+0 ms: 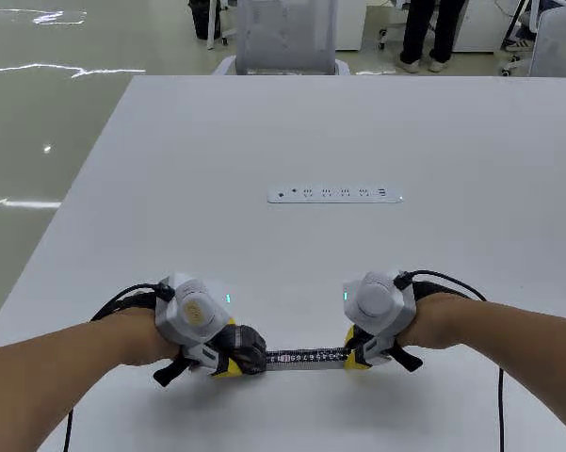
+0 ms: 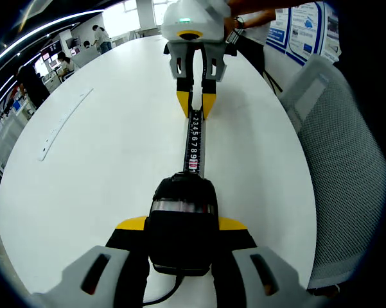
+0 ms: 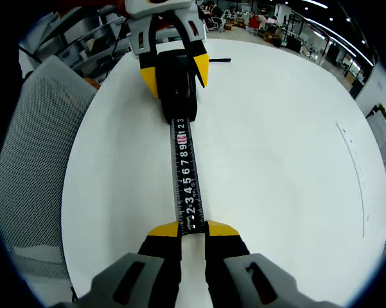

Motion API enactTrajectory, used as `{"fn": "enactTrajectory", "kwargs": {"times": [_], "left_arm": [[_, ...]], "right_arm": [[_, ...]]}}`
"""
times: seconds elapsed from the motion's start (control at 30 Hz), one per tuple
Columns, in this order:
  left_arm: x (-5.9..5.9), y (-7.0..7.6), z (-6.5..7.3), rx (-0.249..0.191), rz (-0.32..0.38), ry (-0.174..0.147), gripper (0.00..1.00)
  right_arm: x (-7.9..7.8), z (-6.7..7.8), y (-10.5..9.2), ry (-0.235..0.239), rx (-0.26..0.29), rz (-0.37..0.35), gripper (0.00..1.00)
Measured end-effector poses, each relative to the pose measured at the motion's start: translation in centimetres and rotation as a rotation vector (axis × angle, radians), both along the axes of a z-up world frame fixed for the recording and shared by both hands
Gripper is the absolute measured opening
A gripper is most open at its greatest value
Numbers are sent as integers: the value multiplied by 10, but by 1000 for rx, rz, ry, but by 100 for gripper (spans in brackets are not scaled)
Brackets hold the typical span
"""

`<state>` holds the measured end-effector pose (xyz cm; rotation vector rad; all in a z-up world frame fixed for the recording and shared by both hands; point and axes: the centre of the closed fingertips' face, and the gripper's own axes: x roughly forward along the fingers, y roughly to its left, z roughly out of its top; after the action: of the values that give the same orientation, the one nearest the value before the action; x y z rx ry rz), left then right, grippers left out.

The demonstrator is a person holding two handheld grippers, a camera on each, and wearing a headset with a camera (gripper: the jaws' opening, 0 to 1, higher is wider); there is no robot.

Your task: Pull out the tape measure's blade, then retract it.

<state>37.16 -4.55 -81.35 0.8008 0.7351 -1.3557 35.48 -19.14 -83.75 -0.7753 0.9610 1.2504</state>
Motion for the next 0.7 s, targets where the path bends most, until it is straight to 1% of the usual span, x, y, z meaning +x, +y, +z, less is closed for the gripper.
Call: {"fn": "enactTrajectory", "kwargs": {"times": [0.3,0.43,0.7], "left_arm": [[-1,0,0,0,0,0,33],[-1,0,1,4,-5,-6,33],[0,0,0,-1,0,0,33]], "right_arm": [[-1,0,-3,7,-3,-12,12],[-1,0,-5,9,-4,-14,12],[-1,0,-8,11,-4,-16,12]]}}
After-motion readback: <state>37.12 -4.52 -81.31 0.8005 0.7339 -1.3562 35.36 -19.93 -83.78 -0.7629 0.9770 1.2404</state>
